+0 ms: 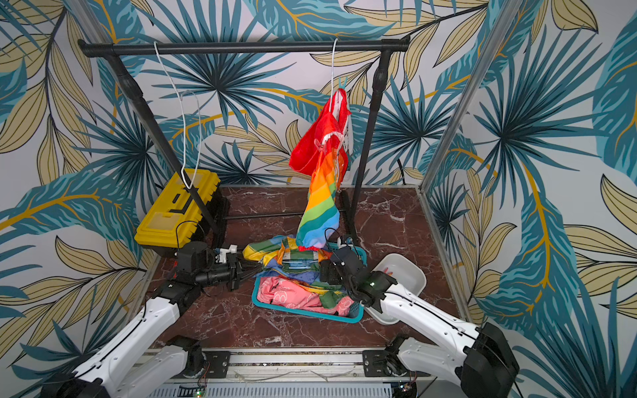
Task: Remove the clothespins securing jackets to the hanger
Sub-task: Remove the clothespin from the hanger.
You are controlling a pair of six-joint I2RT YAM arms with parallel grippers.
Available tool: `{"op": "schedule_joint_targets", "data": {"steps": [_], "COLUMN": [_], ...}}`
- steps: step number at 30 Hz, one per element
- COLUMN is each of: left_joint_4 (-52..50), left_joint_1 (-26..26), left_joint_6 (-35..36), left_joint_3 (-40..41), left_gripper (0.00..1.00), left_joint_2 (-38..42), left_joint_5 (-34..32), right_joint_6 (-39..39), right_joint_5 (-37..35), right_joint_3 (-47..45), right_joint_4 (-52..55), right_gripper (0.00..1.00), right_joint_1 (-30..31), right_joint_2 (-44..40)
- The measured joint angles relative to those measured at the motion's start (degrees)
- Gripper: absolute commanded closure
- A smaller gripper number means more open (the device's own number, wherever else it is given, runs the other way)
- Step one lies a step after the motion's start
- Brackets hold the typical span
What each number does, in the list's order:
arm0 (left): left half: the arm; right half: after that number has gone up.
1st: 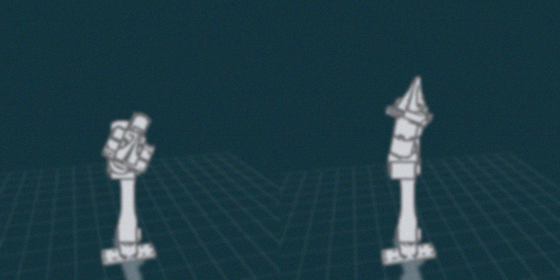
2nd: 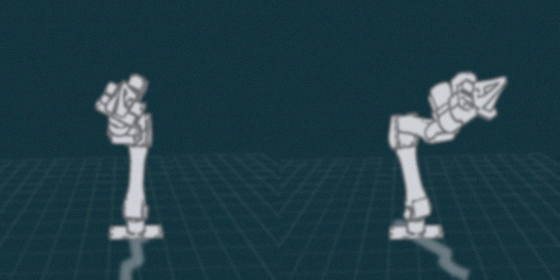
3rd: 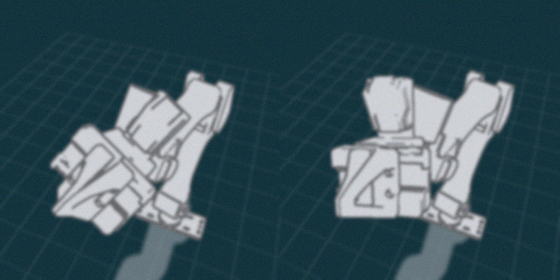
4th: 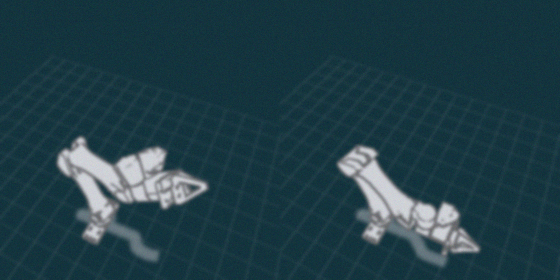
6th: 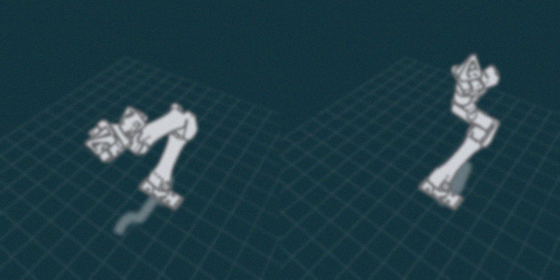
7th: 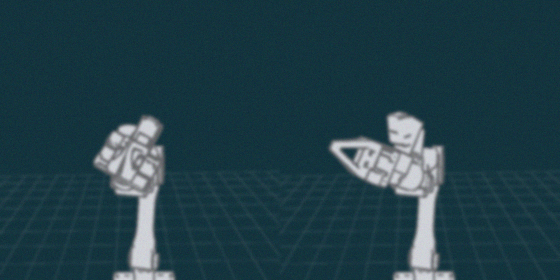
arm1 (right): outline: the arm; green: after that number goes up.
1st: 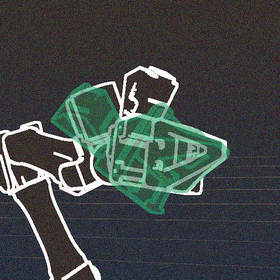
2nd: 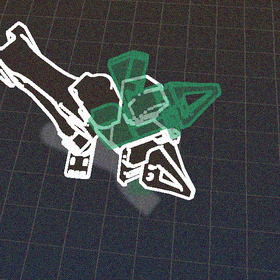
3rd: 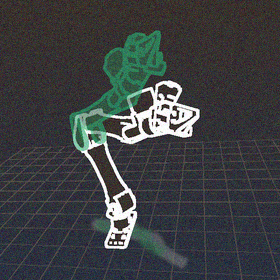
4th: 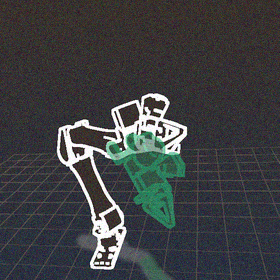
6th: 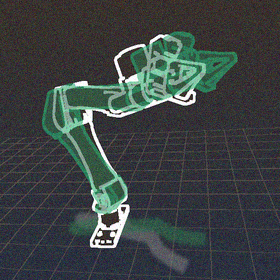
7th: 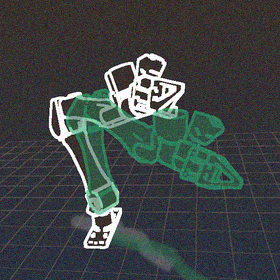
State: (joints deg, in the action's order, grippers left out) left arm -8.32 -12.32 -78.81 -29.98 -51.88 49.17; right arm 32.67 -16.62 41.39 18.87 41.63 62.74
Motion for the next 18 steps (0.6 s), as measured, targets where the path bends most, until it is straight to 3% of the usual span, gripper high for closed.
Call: {"op": "schedule_joint_targets", "data": {"steps": [18], "left_joint_4": [-2.69], "left_joint_1": [4.61], "left_joint_6": [2.93], "left_joint_3": [0.61], "left_gripper": [1.0], "left_joint_2": [3.89], "left_joint_5": [6.1], "right_joint_6": [0.33], "right_joint_5": [-0.02], "right_joint_3": [3.3], "right_joint_4": [-0.28], "right_gripper": [0.0], "right_joint_1": [-1.44], "right_joint_2": [7.43]}}
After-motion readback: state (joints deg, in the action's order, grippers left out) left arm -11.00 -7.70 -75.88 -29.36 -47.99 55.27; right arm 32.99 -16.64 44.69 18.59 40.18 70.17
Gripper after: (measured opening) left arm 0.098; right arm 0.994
